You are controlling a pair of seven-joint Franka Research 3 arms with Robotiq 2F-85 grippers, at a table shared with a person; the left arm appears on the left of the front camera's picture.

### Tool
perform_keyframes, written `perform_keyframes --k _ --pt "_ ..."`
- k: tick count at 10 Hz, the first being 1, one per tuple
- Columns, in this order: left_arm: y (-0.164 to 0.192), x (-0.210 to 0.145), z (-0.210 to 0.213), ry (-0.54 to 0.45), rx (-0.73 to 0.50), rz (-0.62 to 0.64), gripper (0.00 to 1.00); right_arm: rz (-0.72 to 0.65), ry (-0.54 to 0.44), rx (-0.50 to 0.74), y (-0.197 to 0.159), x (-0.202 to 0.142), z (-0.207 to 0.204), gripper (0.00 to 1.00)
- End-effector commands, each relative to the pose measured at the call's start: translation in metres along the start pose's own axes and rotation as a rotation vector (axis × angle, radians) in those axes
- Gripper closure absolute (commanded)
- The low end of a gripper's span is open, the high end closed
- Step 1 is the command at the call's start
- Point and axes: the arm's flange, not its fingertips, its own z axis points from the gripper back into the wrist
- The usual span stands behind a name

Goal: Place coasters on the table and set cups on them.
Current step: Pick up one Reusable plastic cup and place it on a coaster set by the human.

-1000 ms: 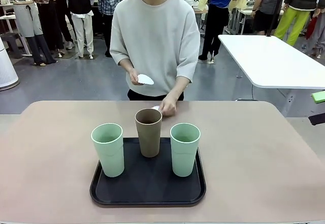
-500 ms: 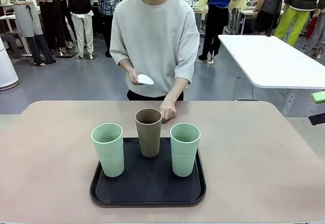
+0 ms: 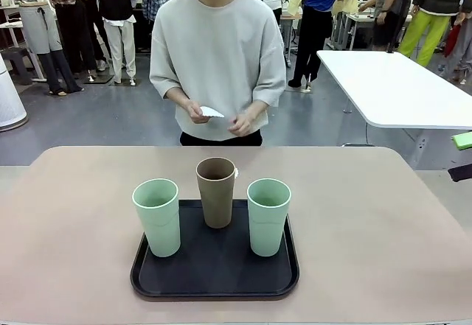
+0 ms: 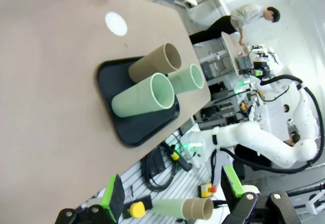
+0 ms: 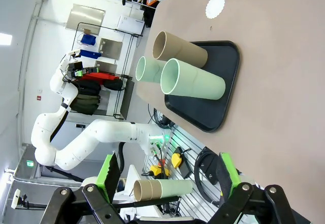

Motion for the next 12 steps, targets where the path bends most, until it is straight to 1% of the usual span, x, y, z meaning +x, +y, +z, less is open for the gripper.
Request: perform_keyframes --k 1,3,4,5,6,7,8,9,10,11,12 --pt "0.0 -0.002 0.002 -0.003 -0.016 0.001 0.0 0.0 -0.013 0.02 -0.001 0.0 0.001 0.0" --pt "0.0 -0.002 0.002 -0.003 -0.016 0.001 0.0 0.0 0.0 0.0 0.0 0.0 0.0 0.0" --pt "0.0 -0.002 0.002 -0.003 -0.016 0.001 0.0 0.22 0.048 -0.161 0.008 0.003 -0.006 0.0" --pt "0.0 -0.002 0.002 -0.003 -0.016 0.001 0.0 0.465 0.119 -0.347 0.018 0.012 -0.022 0.0" --pt "0.0 -0.002 0.002 -0.003 -0.016 0.001 0.0 0.597 0.107 -0.49 0.023 0.022 -0.037 0.0" --pt "0.0 -0.002 0.002 -0.003 -0.016 0.001 0.0 0.702 0.1 -0.469 0.029 0.028 -0.051 0.0" --pt "0.0 -0.002 0.002 -0.003 -0.016 0.001 0.0 0.791 0.08 -0.361 0.034 0.034 -0.06 0.0" --pt "0.0 -0.002 0.002 -0.003 -0.016 0.001 0.0 0.893 0.084 -0.244 0.035 0.039 -0.07 0.0" --pt "0.0 -0.002 0.002 -0.003 -0.016 0.001 0.0 0.932 0.191 -0.346 0.029 0.041 -0.079 0.0" --pt "0.0 -0.002 0.002 -0.003 -0.016 0.001 0.0 0.936 0.304 -0.398 0.03 0.039 -0.093 0.0" --pt "0.0 -0.002 0.002 -0.003 -0.016 0.001 0.0 0.943 0.377 -0.457 0.031 0.04 -0.101 0.0"
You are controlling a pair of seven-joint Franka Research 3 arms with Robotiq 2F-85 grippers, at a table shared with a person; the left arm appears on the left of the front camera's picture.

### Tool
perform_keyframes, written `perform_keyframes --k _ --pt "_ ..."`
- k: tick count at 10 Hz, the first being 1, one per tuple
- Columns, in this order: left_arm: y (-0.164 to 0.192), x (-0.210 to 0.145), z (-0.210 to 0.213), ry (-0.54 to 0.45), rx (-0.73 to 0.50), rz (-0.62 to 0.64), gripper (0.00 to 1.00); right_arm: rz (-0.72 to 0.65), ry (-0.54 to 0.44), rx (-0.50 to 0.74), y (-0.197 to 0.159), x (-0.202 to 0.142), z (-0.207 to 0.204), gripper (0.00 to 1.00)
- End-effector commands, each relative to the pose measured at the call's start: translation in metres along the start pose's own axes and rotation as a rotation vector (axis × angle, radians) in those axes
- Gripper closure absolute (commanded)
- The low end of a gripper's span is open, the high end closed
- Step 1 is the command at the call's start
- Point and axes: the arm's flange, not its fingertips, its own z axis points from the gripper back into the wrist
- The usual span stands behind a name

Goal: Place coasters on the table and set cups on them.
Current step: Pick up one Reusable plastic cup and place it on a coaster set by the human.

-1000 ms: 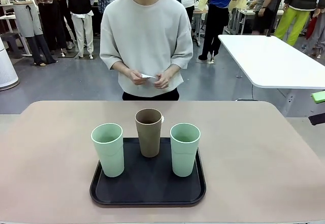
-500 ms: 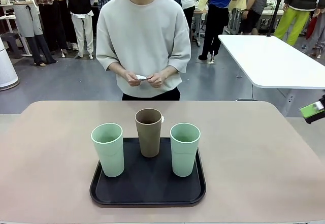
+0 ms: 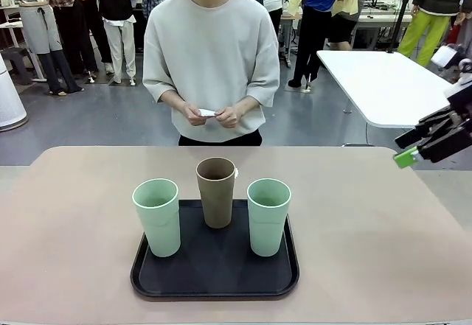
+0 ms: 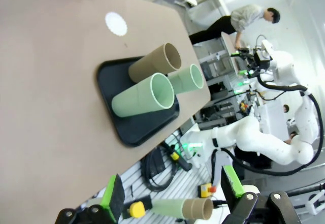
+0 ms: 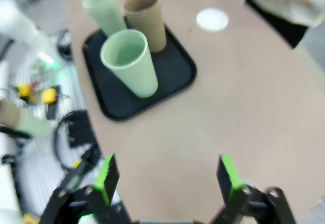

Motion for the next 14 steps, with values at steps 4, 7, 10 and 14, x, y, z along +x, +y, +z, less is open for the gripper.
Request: perform_keyframes --k 4,7,10,14 --pt "-0.001 -0.001 0.002 -0.003 -0.015 0.0 0.0 0.092 0.375 -0.085 0.015 0.01 -0.053 0.0" --pt "-0.001 -0.001 0.002 -0.003 -0.015 0.0 0.0 0.066 0.431 -0.089 0.012 0.007 -0.07 0.0" --pt "-0.001 -0.001 0.002 -0.003 -0.015 0.0 0.0 0.104 0.415 -0.075 0.009 0.019 -0.052 0.0" --pt "-0.001 -0.001 0.002 -0.003 -0.015 0.0 0.0 0.291 0.13 -0.003 -0.013 -0.013 -0.101 0.0"
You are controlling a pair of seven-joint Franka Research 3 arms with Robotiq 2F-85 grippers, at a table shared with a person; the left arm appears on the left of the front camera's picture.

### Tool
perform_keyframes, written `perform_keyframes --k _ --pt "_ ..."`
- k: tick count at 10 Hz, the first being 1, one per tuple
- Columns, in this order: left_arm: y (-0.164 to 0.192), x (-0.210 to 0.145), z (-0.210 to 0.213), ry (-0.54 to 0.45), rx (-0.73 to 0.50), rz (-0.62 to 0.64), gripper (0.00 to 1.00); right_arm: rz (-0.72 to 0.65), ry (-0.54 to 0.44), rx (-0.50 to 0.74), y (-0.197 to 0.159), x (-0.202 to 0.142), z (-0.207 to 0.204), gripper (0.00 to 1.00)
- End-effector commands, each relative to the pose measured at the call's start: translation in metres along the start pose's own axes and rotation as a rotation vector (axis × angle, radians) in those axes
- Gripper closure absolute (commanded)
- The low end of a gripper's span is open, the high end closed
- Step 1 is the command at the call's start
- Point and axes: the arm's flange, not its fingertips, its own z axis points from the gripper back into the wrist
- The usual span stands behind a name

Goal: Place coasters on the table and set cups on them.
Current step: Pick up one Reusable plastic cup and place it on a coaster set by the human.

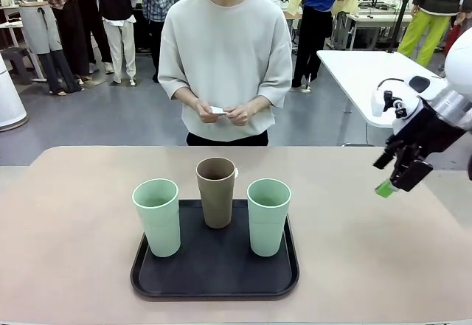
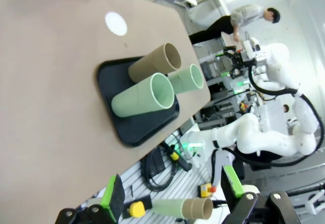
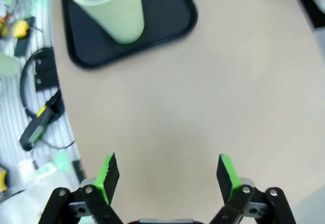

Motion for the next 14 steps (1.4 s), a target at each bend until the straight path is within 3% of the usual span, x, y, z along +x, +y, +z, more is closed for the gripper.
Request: perform_keyframes --k 1,3,6,7,10,12,14 --pt "-0.001 -0.001 0.002 -0.003 -0.014 -0.001 0.0 0.11 -0.202 0.004 0.012 -0.019 -0.05 0.0" --pt "-0.001 -0.001 0.002 -0.003 -0.014 -0.001 0.0 0.184 -0.324 0.141 0.012 -0.015 -0.065 0.0" --pt "-0.001 -0.001 0.002 -0.003 -0.014 -0.001 0.0 0.221 -0.327 0.198 0.019 -0.009 -0.066 0.0" --pt "-0.001 -0.001 0.002 -0.003 -0.014 -0.001 0.0 0.201 -0.332 0.133 -0.009 0.008 -0.053 0.0" --pt "-0.001 -0.001 0.002 -0.003 -0.014 -0.001 0.0 0.21 -0.319 0.164 -0.005 0.006 -0.056 0.0" --pt "-0.001 -0.001 0.002 -0.003 -0.014 -0.001 0.0 0.256 -0.737 0.311 -0.009 0.005 -0.068 0.0" --pt "-0.001 -0.001 0.002 -0.003 -0.014 -0.001 0.0 0.31 -0.916 0.34 -0.007 -0.009 -0.089 0.0"
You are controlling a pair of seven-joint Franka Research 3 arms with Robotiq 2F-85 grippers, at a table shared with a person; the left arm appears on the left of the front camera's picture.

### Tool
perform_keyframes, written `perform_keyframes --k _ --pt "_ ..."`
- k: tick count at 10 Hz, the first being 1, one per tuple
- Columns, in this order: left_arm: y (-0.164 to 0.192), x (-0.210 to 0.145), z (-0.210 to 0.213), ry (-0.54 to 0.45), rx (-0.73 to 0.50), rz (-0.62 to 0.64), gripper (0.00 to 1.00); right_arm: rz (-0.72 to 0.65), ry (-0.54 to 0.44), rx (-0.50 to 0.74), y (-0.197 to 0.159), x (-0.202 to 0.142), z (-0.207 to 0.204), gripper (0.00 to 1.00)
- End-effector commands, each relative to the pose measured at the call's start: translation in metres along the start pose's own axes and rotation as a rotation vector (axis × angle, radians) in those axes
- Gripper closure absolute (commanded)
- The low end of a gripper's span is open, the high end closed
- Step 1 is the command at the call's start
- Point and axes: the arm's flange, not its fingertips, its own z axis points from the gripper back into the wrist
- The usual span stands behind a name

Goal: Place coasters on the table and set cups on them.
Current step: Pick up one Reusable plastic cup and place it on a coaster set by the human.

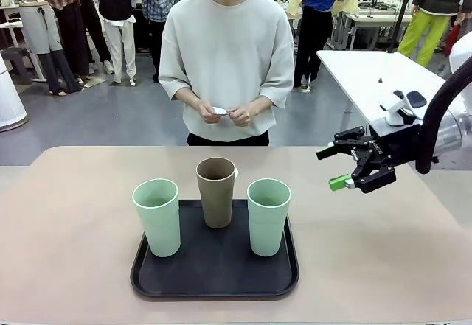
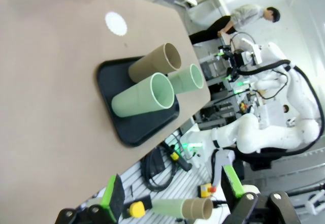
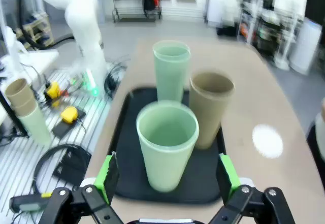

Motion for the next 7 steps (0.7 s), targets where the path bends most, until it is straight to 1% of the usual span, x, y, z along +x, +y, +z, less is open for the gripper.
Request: perform_keyframes --k 1,2,3,5,7 --pt "-0.001 -0.001 0.001 -0.002 -0.014 -0.001 0.0 0.01 -0.116 0.089 -0.005 -0.044 -0.005 0.0" --pt "-0.001 -0.001 0.001 -0.002 -0.014 -0.001 0.0 0.016 -0.098 0.108 -0.005 -0.056 -0.006 0.0" --pt "-0.001 -0.001 0.001 -0.002 -0.014 -0.001 0.0 -0.011 -0.086 0.108 -0.005 -0.068 -0.009 0.0" --pt "-0.001 -0.001 0.001 -0.002 -0.014 -0.001 0.0 -0.029 -0.087 0.114 -0.004 -0.085 -0.014 0.0" --pt "-0.001 -0.001 0.001 -0.002 -0.014 -0.001 0.0 -0.014 -0.069 0.053 -0.006 -0.095 -0.02 0.0"
